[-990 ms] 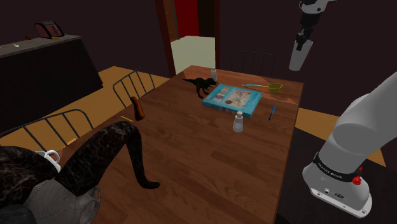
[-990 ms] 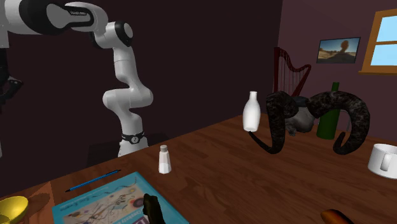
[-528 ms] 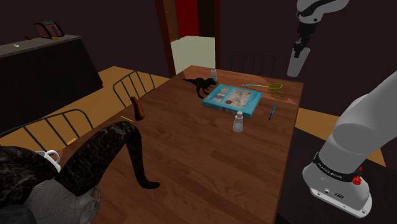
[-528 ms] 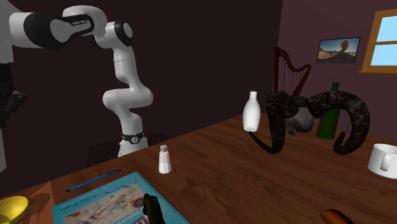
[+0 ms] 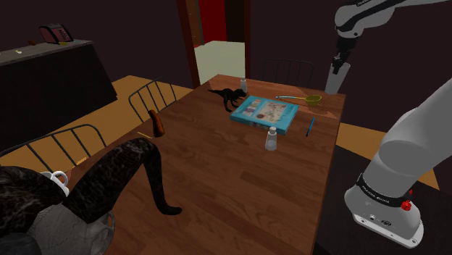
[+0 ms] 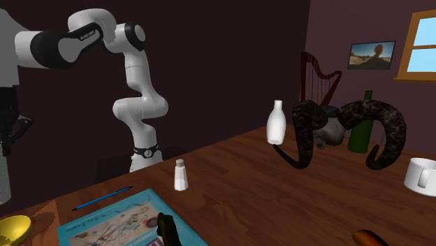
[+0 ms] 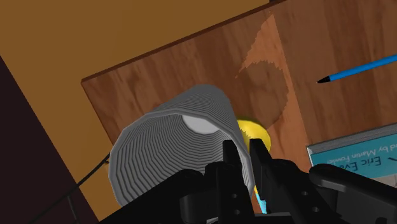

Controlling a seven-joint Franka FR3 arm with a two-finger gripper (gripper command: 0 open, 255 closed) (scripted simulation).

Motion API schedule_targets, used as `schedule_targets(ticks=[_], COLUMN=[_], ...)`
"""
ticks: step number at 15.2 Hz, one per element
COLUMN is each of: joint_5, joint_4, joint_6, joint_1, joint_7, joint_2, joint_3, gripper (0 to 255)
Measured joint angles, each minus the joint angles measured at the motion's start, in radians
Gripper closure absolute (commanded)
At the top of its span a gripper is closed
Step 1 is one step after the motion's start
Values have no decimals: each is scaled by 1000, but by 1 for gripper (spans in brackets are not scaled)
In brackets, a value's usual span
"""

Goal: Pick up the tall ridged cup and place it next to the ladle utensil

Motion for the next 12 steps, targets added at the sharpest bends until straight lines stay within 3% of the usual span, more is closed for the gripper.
schedule_targets(ticks=[12], joint_5=[28], joint_4=[-108], joint_6=[171], joint_1=[7], joint_7=[-22], joint_2=[72], joint_3=[-39], gripper=[255])
